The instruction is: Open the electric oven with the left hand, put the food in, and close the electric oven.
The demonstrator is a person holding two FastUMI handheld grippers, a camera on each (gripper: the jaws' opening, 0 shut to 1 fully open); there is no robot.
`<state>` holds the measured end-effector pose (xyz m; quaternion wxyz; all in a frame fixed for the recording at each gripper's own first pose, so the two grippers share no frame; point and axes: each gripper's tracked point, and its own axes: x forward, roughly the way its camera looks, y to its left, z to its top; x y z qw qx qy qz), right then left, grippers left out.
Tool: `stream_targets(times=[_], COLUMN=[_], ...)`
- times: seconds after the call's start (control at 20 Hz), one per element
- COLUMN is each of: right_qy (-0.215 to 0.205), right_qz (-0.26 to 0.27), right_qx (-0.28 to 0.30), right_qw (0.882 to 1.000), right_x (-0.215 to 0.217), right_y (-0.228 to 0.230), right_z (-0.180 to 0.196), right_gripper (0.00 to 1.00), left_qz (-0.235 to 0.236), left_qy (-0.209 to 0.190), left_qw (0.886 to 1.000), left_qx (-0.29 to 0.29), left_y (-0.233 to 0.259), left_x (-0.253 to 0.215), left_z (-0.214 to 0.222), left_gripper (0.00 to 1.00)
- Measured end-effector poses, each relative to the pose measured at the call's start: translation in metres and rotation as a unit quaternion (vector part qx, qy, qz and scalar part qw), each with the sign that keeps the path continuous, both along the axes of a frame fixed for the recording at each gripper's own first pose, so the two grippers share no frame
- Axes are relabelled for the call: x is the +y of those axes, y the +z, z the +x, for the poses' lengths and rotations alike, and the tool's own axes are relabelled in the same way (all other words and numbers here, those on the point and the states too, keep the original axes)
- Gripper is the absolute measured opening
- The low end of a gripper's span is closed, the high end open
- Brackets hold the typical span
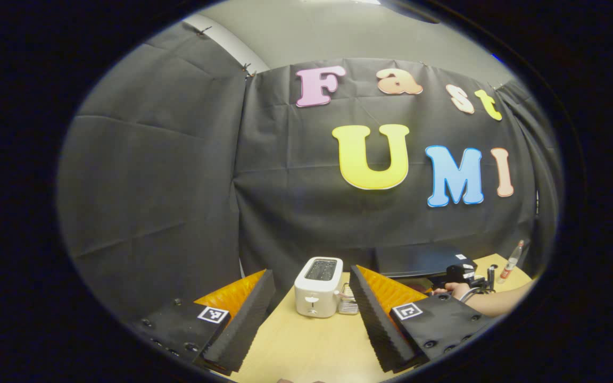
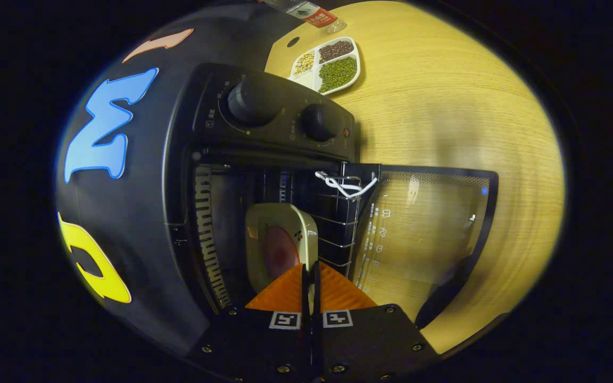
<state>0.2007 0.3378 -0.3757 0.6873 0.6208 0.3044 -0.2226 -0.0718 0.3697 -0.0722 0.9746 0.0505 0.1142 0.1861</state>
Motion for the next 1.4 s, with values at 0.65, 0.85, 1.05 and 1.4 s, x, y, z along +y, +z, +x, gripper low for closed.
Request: stream_targets(times=[0.65,0.85,1.05,1.4], right_qy=[0.023,0.103,0.186,0.258], right_qz=[0.014,-0.034,-0.130,-0.291], right_qx=[-0.026,-0.022,-0.042,-0.115], right_qw=[0.999,0.994,0.973,0.914], right_x=[-0.002,-0.018,-0.044,-0.106], right_y=[-0.004,0.010,0.044,0.140], right_z=[0.017,-0.016,-0.056,-0.111], right_gripper=[0.17,0.20,0.21,0.21], left_qz=[-0.011,-0.023,-0.039,-0.056], left_qy=[-0.013,-0.040,-0.076,-0.141], left_qw=[1.000,0.999,0.996,0.988], left_qx=[0.009,0.003,0.002,-0.006], left_y=[-0.009,-0.013,-0.020,-0.022], left_x=[-0.014,-0.038,-0.068,-0.134], left_z=[0.021,0.040,0.059,0.087], left_gripper=[1.00,1.00,1.00,0.96])
